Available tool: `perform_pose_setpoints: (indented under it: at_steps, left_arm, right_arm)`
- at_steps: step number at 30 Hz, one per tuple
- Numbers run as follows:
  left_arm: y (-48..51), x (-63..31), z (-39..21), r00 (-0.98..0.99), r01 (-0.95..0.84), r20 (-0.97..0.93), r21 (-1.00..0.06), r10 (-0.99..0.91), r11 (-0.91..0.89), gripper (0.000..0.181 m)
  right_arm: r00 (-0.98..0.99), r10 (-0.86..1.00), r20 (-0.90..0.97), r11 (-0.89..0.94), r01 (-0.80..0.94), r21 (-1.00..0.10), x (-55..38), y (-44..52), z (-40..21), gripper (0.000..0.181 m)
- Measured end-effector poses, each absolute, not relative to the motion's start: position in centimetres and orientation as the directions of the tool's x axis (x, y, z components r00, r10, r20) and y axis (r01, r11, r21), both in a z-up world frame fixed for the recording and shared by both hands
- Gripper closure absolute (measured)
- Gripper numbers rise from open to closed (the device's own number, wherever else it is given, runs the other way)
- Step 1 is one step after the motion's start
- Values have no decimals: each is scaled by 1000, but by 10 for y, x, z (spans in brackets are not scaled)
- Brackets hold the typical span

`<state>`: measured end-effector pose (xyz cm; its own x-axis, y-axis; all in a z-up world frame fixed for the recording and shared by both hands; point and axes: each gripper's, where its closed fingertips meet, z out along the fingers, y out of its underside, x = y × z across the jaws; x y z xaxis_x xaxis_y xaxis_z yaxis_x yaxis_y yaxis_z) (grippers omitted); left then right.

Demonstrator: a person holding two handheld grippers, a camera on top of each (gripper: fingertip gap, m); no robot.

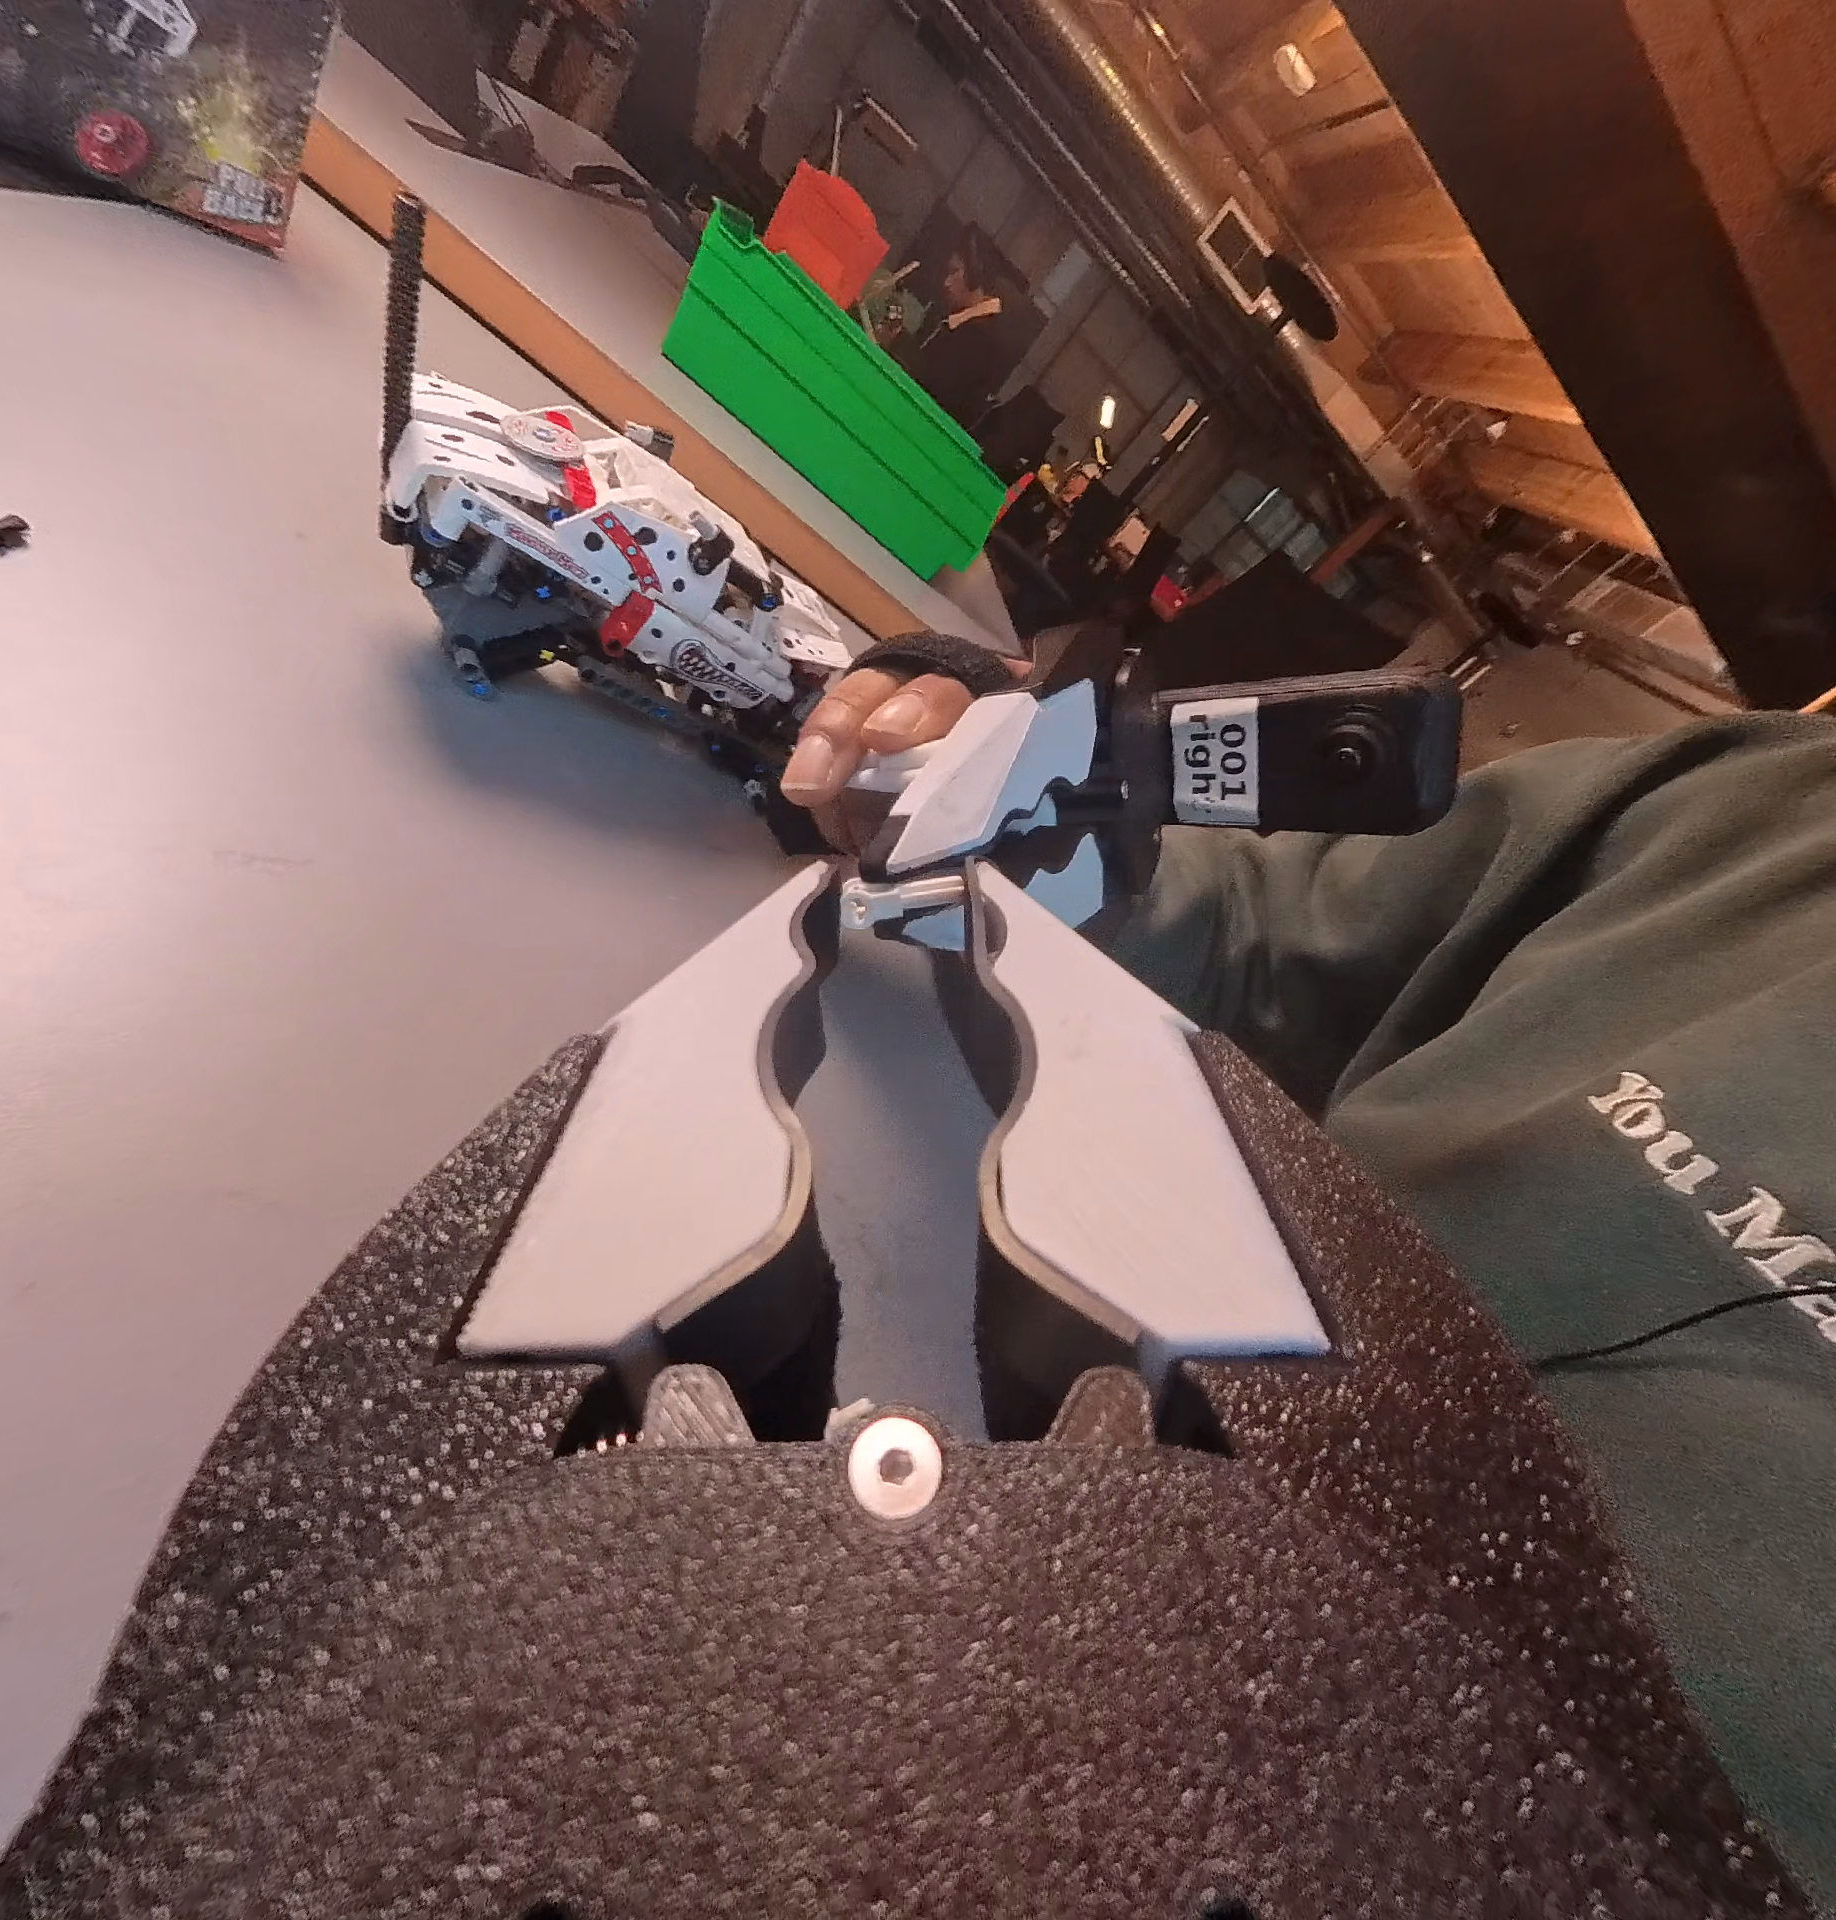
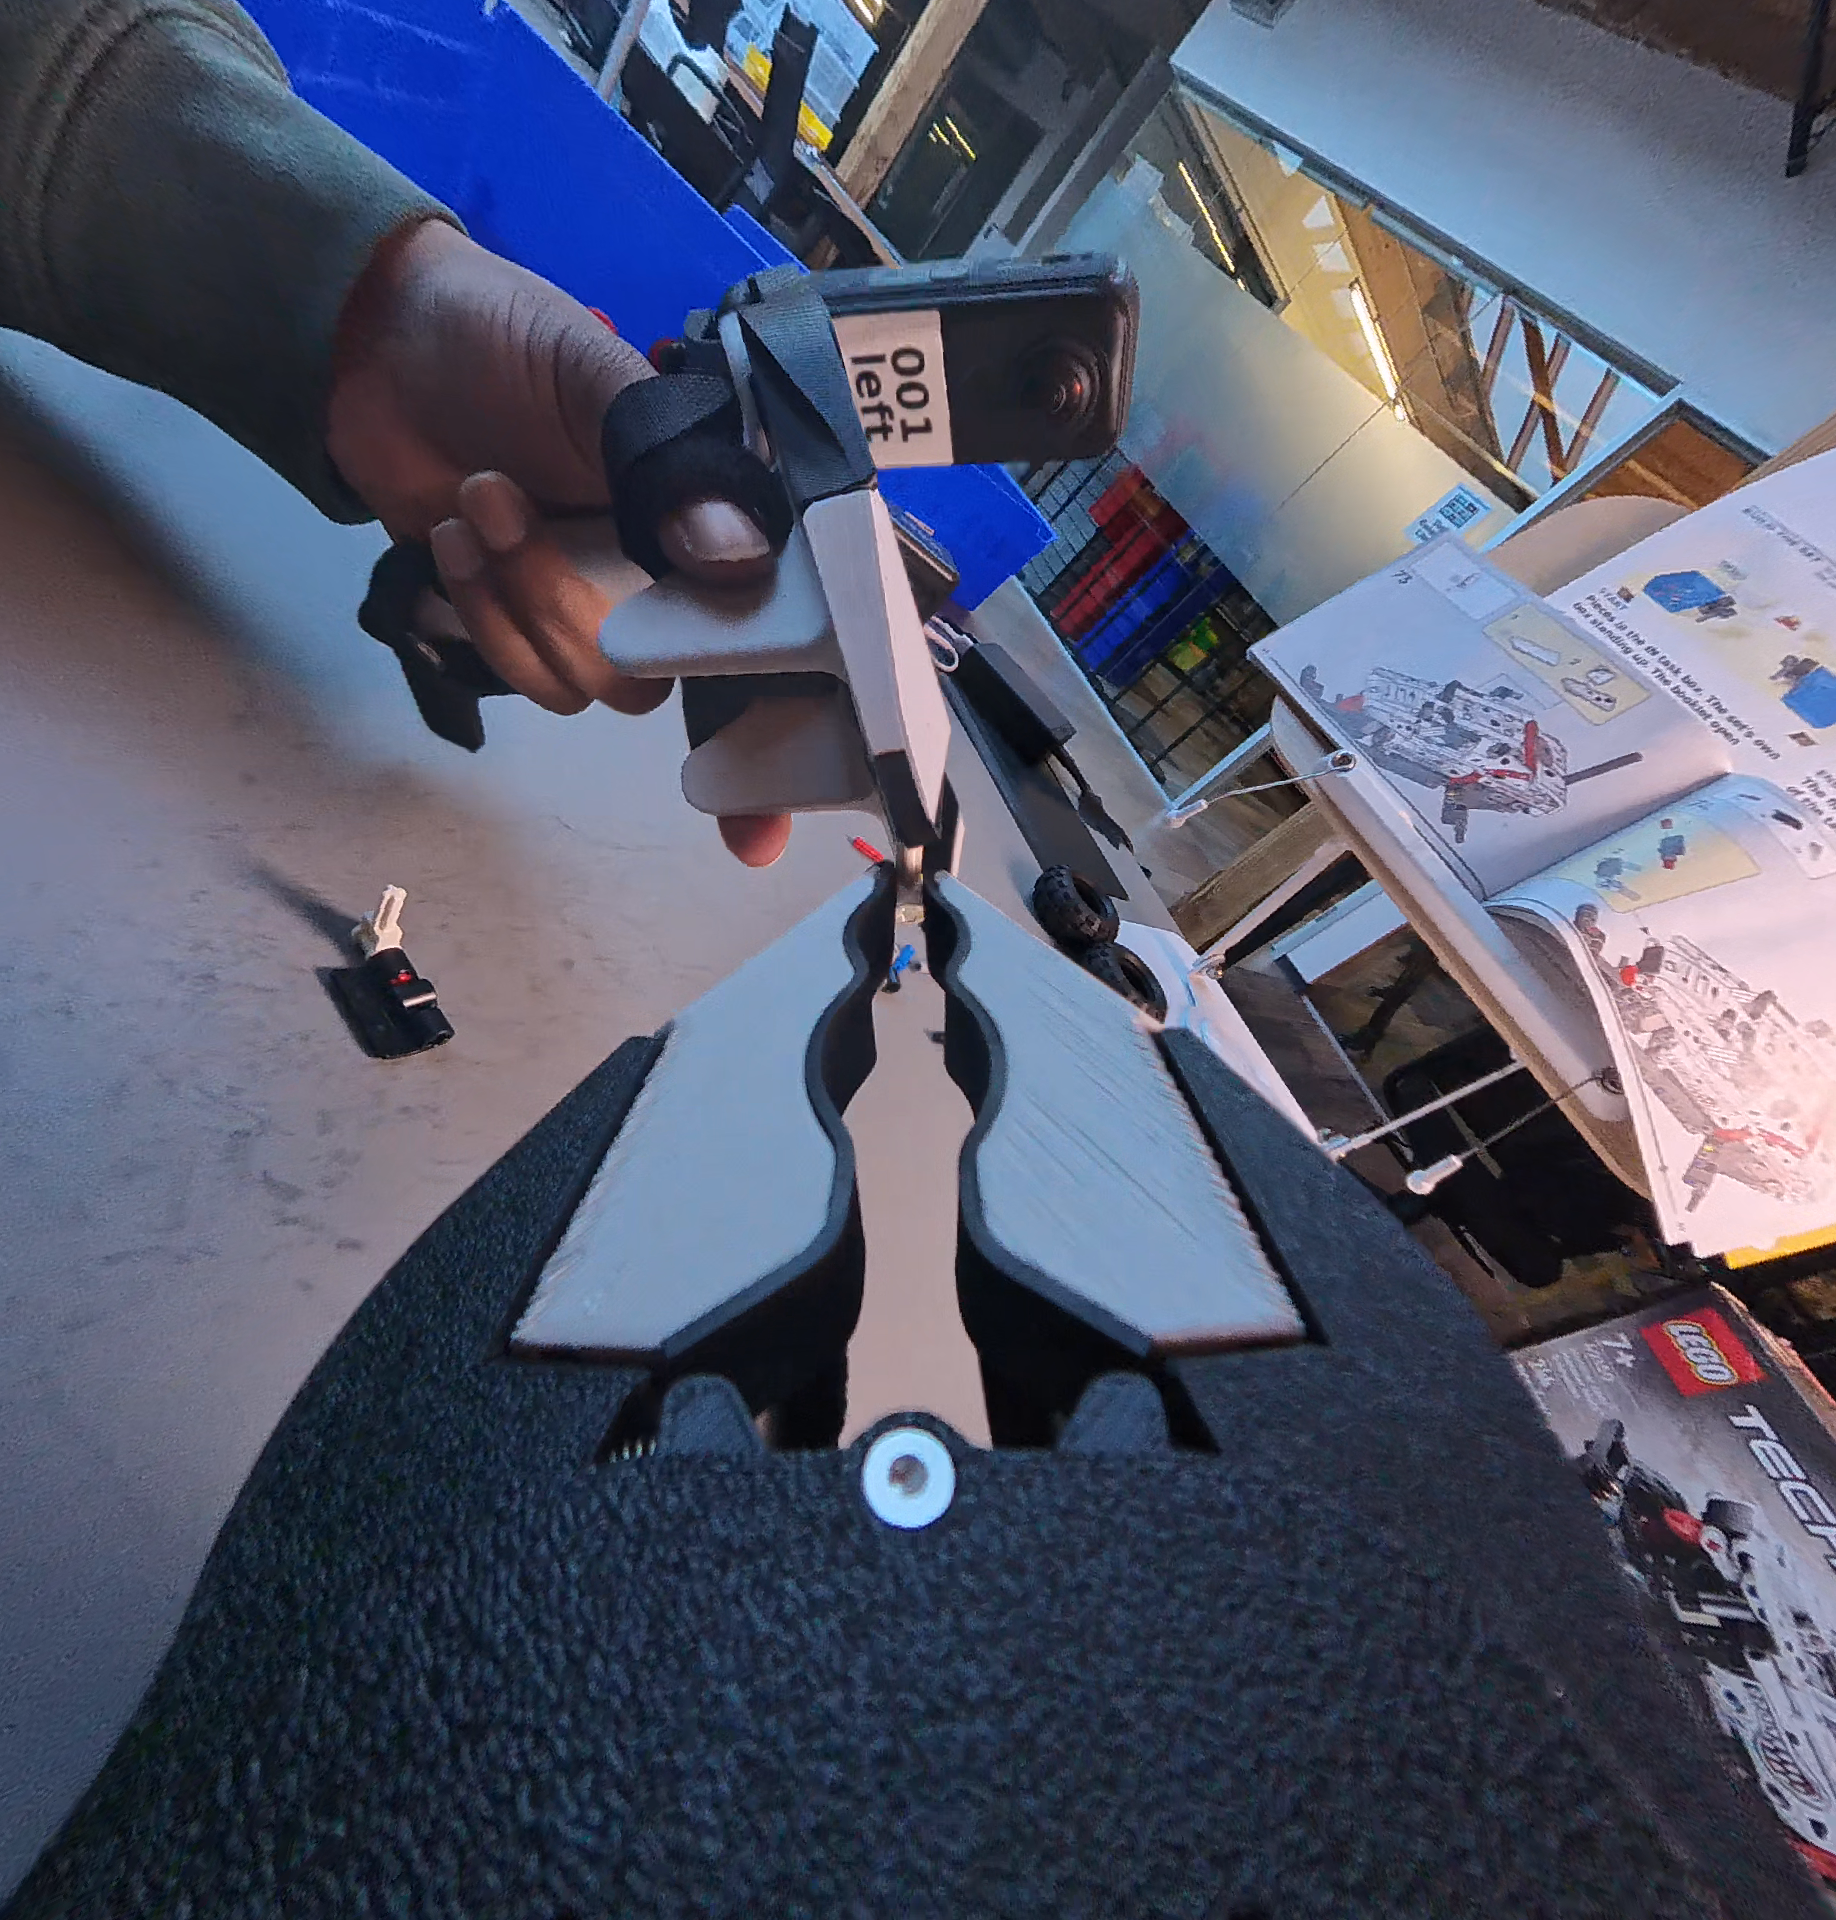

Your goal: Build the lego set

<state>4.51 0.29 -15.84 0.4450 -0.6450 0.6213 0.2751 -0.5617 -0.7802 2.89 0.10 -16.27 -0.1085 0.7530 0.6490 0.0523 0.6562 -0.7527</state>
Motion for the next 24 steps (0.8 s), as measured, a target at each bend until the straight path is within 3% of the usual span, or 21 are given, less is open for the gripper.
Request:
perform_pose_setpoints:
  at_steps: [3, 5, 7, 9, 16, 19, 24]
  left_arm:
    - [14, 28, -171, 603, 192, 501, -846, -621, -497, 160]
    - [33, -4, -191, 788, 54, 320, -887, -526, -459, 160]
    - [52, -49, -217, 921, -151, 57, -860, -385, -488, 160]
    - [63, -80, -236, 951, -243, -86, -803, -298, -545, 160]
    - [70, -89, -256, 961, -217, -61, -769, -269, -601, 159]
    - [66, -90, -246, 963, -164, 0, -796, -270, -583, 148]
    - [37, -144, -238, 996, 21, 74, -785, -59, -619, 141]
  right_arm:
    - [-86, 768, 635, 640, 99, -762, 28, 13, -168, 168]
    - [-89, 800, 593, 600, 148, -786, 28, 24, -174, 157]
    - [-94, 821, 563, 570, 192, -799, 27, 32, -183, 152]
    - [-101, 832, 545, 553, 228, -802, 25, 36, -192, 152]
    - [-136, 828, 544, 559, 274, -783, 24, 35, -206, 153]
    - [-134, 833, 536, 551, 278, -787, 25, 36, -207, 154]
    - [-120, 835, 537, 547, 287, -786, 27, 42, -207, 157]
